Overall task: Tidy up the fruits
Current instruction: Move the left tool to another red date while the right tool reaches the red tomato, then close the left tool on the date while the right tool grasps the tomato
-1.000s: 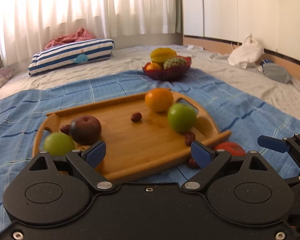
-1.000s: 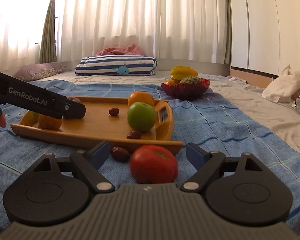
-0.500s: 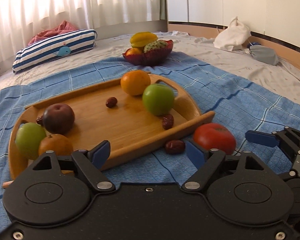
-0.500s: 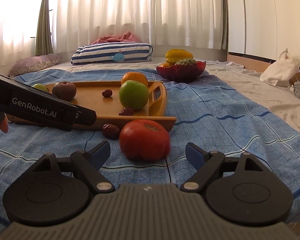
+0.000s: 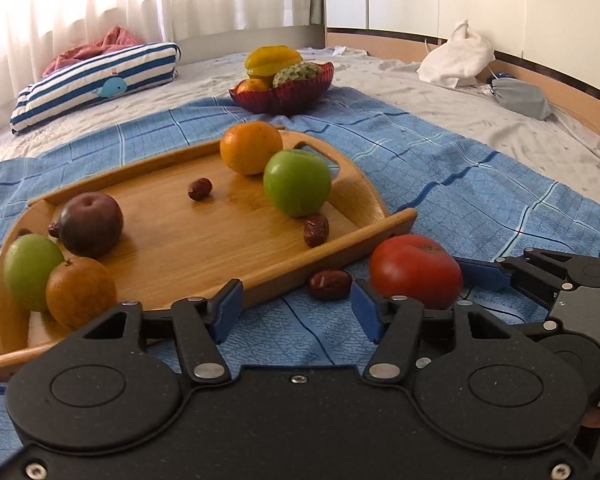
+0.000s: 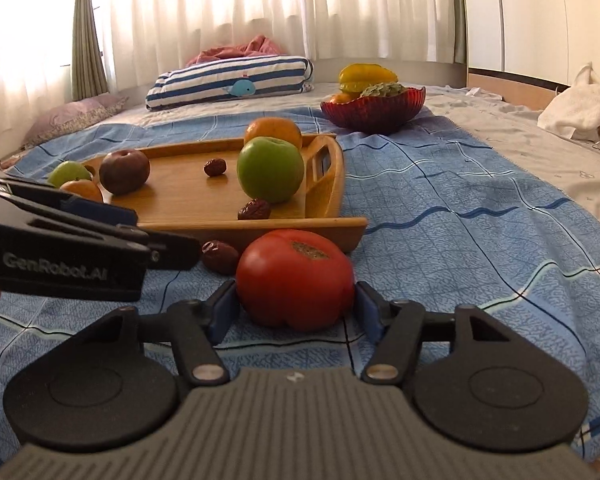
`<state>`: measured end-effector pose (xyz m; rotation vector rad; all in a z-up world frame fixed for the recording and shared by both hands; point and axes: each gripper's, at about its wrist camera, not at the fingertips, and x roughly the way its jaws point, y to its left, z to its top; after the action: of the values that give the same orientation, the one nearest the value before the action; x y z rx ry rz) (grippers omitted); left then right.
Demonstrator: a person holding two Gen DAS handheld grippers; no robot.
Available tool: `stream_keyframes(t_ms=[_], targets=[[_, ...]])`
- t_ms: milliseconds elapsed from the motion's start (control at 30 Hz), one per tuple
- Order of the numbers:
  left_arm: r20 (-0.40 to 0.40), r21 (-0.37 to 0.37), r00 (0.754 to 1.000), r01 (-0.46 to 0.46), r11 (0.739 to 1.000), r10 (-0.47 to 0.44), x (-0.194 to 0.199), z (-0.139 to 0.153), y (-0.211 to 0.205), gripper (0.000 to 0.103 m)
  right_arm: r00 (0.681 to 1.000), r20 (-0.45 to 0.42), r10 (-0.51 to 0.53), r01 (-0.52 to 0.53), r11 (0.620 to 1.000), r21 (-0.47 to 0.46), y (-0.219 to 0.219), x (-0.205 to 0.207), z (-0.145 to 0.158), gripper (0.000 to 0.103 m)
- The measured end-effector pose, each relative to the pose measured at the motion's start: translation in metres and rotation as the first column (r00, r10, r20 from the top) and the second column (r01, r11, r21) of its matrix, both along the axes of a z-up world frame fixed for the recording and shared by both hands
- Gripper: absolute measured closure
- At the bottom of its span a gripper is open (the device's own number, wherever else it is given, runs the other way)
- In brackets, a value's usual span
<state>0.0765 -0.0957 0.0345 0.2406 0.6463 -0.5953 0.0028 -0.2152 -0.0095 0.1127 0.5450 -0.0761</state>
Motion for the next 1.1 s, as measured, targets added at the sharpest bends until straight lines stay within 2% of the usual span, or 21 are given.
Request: stream_keyframes(t_ms=[133,200,467,567,633,1100], targets=[[-0.017,-0.003,1.000,0.003,1.000,-0.004,0.000,-0.004,-0.007,0.056,0.999,0.028,-0.028,0.027,0.999,0.032,-0.004,-0.008,0.001,0.040],[-0.029,-0.015,1.000,0.006,1.000,-0.007,0.000,-0.006,-0.011,0.057,0.998,0.036,-0.057,0.056,0.998,0.032,-0.005,-0.011,0.003,0.040],[-0.045,-0.032,0.999,-0.029,0.999,0.027,0.004,-0.014,-0.029,0.065,0.987,0.058,-0.148,0.151,0.987,-0.062,-0.011,-0.025,0.008,0.040],[-0.040,-0.017,0.998,-0.049,0.999,0.048,0.005,-0.018,-0.036,0.068,0.985,0.049,-0.166,0.169,0.984,-0.062,-0.018,-0.026,0.006,0.040],[-0.032,-0.003,0.998,-0.059,0.998,0.058,0.006,-0.022,-0.040,0.074,0.984,0.043,-0.171,0.174,0.983,-0.056,-0.021,-0.026,0.005,0.040],[0.025,0.007,0.998,-0.065,0.998,0.065,-0.003,-0.017,-0.039,0.075,0.985,0.044,-0.167,0.169,0.983,-0.072,-0.018,-0.023,0.004,0.040]])
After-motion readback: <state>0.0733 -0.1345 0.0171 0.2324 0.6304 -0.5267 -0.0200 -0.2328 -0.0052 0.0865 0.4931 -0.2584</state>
